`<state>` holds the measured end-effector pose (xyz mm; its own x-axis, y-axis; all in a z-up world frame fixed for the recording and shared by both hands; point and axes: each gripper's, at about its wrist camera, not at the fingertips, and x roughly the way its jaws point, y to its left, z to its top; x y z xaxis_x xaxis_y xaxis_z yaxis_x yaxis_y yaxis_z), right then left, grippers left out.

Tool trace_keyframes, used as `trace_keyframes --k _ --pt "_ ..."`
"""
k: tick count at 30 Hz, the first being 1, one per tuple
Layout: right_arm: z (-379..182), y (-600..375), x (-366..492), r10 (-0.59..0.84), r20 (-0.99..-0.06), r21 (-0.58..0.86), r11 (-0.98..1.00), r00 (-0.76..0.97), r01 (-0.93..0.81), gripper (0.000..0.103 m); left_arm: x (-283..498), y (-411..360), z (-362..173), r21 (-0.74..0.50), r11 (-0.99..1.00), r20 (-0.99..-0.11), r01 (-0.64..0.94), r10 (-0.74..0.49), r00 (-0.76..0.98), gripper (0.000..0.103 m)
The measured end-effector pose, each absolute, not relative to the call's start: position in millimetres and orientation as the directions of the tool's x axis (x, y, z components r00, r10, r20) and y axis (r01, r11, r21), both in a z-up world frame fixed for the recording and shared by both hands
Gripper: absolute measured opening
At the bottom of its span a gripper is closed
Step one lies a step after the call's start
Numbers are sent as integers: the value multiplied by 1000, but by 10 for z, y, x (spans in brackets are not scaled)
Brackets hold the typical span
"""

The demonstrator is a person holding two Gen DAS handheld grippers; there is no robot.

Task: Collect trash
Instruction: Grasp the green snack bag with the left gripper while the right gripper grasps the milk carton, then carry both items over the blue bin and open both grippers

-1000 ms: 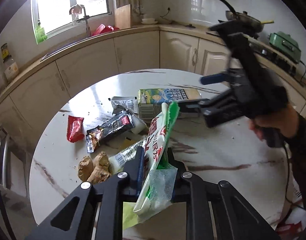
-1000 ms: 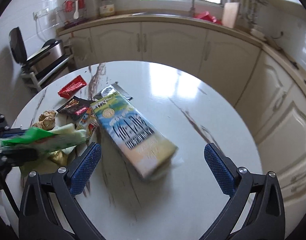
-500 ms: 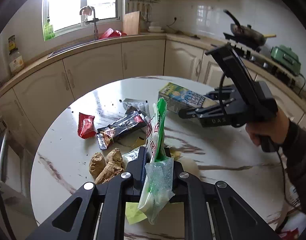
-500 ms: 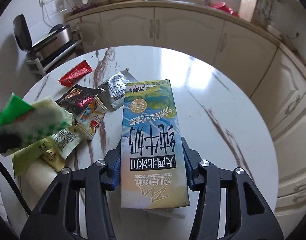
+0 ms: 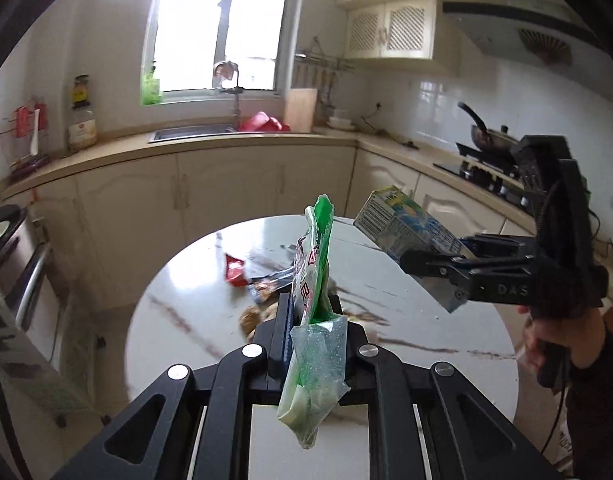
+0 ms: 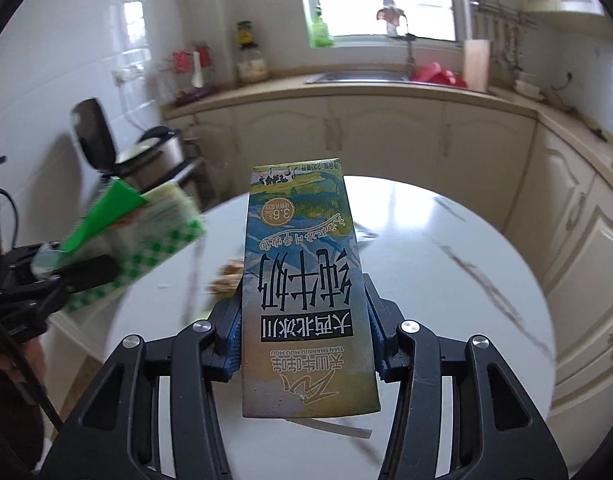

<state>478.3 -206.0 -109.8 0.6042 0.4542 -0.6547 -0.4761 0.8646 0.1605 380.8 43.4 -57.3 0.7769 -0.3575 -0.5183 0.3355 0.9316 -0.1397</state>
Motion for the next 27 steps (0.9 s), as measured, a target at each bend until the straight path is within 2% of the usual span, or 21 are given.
trace_keyframes --k 8,17,20,27 --pt "-991 -797 4183 613 -596 252 756 519 -604 46 2824 1436 -756 -138 975 -534 177 -224 816 11" --pt "-1395 695 3756 736 -582 329 603 347 -727 46 1958 2833 -1347 -190 980 -612 -56 -74 787 11" --pt "-1679 1019 3748 735 -610 356 587 295 -727 46 1862 3112 -1628 -228 967 -654 -115 -65 753 11" --pt "-2501 1621 3872 610 -742 250 637 278 -730 46 2127 3399 -2309 -283 941 -754 -186 -99 649 11"
